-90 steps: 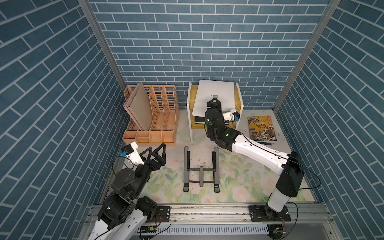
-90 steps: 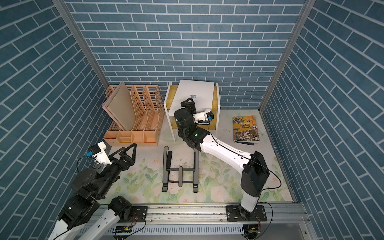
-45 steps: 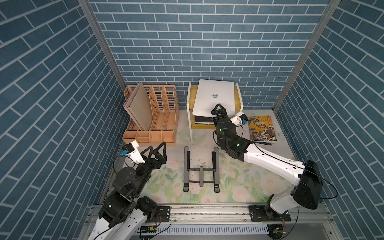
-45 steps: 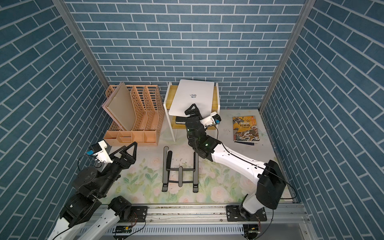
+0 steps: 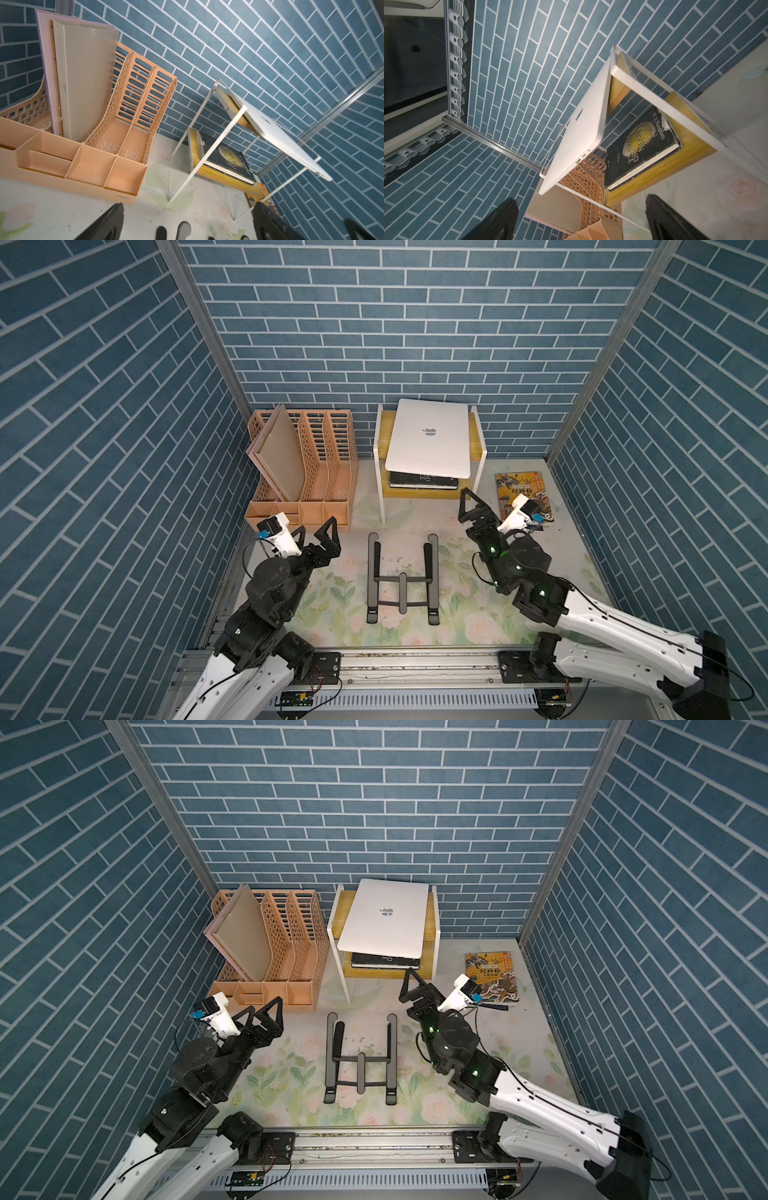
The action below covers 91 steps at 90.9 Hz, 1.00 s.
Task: Close the laptop lid and set it aside
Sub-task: Reset both arms
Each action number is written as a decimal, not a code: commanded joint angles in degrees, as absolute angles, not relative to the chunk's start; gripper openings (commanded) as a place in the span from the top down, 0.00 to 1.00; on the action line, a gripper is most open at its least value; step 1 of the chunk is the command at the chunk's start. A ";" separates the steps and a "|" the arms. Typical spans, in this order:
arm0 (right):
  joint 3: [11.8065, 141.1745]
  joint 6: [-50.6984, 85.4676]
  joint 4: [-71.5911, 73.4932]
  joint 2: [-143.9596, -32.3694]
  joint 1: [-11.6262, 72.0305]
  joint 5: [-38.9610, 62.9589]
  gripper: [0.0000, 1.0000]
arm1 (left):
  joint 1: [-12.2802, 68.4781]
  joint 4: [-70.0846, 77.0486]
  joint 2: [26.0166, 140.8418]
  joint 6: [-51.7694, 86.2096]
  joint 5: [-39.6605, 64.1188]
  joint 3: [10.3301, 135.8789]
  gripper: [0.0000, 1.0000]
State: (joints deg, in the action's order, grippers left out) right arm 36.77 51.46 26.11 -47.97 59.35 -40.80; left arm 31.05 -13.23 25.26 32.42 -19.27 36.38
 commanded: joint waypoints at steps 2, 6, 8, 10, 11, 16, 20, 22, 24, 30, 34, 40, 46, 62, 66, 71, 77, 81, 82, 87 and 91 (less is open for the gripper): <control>31.81 32.27 28.82 -40.06 59.41 -40.59 0.00 | 31.29 -9.38 29.38 28.15 -30.51 33.02 0.00; 30.78 28.24 25.66 -37.81 59.42 -43.52 0.00 | 31.28 -8.19 30.61 28.05 -35.18 31.92 0.00; 30.24 26.26 24.28 -36.92 59.42 -44.98 0.00 | 31.24 -7.28 30.94 27.67 -37.10 31.27 0.00; 29.55 24.45 23.16 -36.15 59.39 -46.86 0.00 | 31.17 -6.17 31.31 27.33 -38.85 30.65 0.00; 29.19 23.34 22.70 -35.87 59.36 -47.86 0.00 | 31.14 -5.72 31.52 27.16 -39.86 30.31 0.00; 27.19 19.17 21.75 -34.28 59.26 -52.59 0.00 | 31.12 -3.19 31.93 26.98 -45.14 28.71 0.00; 25.46 15.46 22.20 -33.46 58.98 -55.31 0.00 | 30.99 -0.58 31.95 25.94 -48.82 26.41 0.00; 24.49 13.71 23.00 -33.20 58.69 -56.54 0.00 | 30.89 1.41 31.92 25.03 -50.24 25.32 0.00; 23.61 12.28 23.50 -33.06 58.16 -57.71 0.00 | 30.75 3.10 31.80 24.06 -51.39 24.08 0.01; 21.75 8.84 24.40 -33.22 55.68 -59.19 0.00 | 29.95 7.81 31.73 21.73 -54.16 20.72 0.00; 20.76 7.16 25.20 -33.54 53.61 -58.44 0.00 | 29.05 10.30 31.81 21.51 -56.21 18.58 0.00; 19.52 5.36 26.41 -34.60 48.76 -57.91 0.00 | 27.42 13.73 32.25 21.49 -58.67 15.67 0.00; 17.43 1.76 30.06 -36.06 44.57 -57.74 0.00 | 25.00 16.75 33.16 21.03 -58.95 12.94 0.01; 10.92 2.30 39.64 -42.28 33.11 -54.12 0.00 | 17.38 27.91 39.26 16.27 -55.90 6.71 0.00; 9.93 4.45 40.67 -43.68 29.83 -51.86 0.00 | 16.18 31.86 40.54 13.74 -54.86 5.26 0.00; 8.69 6.24 43.64 -46.05 26.74 -48.81 0.00 | 15.08 35.50 42.64 12.95 -54.34 3.90 0.00; 7.62 7.27 47.77 -49.79 23.01 -45.87 0.00 | 13.38 39.09 45.28 13.10 -52.19 2.59 0.00; 7.69 7.38 49.76 -52.85 21.36 -44.87 0.01 | 12.22 42.95 47.77 13.26 -50.53 1.55 0.00; 7.98 7.47 49.80 -53.50 21.05 -44.50 0.01 | 11.96 43.93 48.45 13.27 -50.09 1.39 0.00; 9.16 6.48 51.24 -56.19 19.43 -42.20 0.00 | 11.03 47.28 51.90 12.28 -48.16 1.74 0.00; 9.57 5.41 53.66 -58.90 18.28 -40.34 0.01 | 10.43 49.36 54.69 10.84 -46.64 2.59 0.01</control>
